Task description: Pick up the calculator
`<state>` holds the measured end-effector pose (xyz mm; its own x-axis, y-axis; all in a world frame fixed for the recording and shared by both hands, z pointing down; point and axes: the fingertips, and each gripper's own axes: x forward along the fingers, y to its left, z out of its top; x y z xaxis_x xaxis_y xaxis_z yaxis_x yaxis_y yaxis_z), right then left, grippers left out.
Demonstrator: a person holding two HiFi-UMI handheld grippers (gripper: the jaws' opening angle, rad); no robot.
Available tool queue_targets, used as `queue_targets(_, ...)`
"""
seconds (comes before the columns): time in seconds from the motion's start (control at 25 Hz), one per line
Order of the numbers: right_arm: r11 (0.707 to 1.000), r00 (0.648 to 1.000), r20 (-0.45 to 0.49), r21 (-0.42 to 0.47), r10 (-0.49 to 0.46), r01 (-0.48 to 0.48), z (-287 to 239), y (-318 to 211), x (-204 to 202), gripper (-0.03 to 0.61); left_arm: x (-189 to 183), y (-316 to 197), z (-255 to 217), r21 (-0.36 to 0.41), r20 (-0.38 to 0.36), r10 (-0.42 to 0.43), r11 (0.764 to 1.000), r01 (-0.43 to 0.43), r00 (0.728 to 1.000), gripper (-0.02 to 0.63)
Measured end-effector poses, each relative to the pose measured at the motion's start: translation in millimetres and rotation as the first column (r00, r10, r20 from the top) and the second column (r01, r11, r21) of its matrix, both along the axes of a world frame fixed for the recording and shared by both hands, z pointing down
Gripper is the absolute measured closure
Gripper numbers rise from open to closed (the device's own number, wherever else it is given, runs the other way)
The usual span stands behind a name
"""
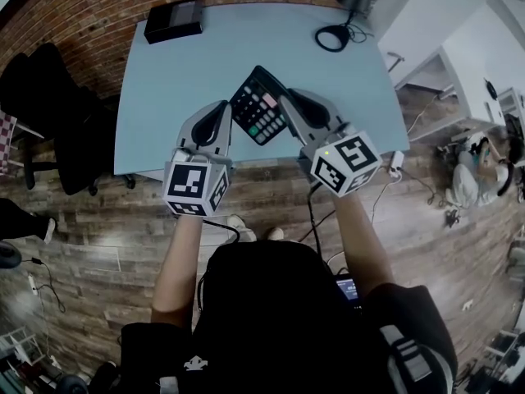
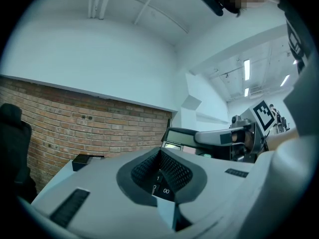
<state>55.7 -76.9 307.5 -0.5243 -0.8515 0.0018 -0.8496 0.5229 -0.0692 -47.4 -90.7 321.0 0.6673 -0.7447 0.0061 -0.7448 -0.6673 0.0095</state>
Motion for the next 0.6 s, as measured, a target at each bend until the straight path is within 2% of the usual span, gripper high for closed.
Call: queue_targets(0.6, 0.999, 1.000, 0.005, 0.030, -0.022, 0.022, -8.8, 55.3, 18.5, 0.534, 22.8, 53.3, -9.3, 0.028, 0.000, -0.015, 0.999, 0.015, 1.000, 0.606)
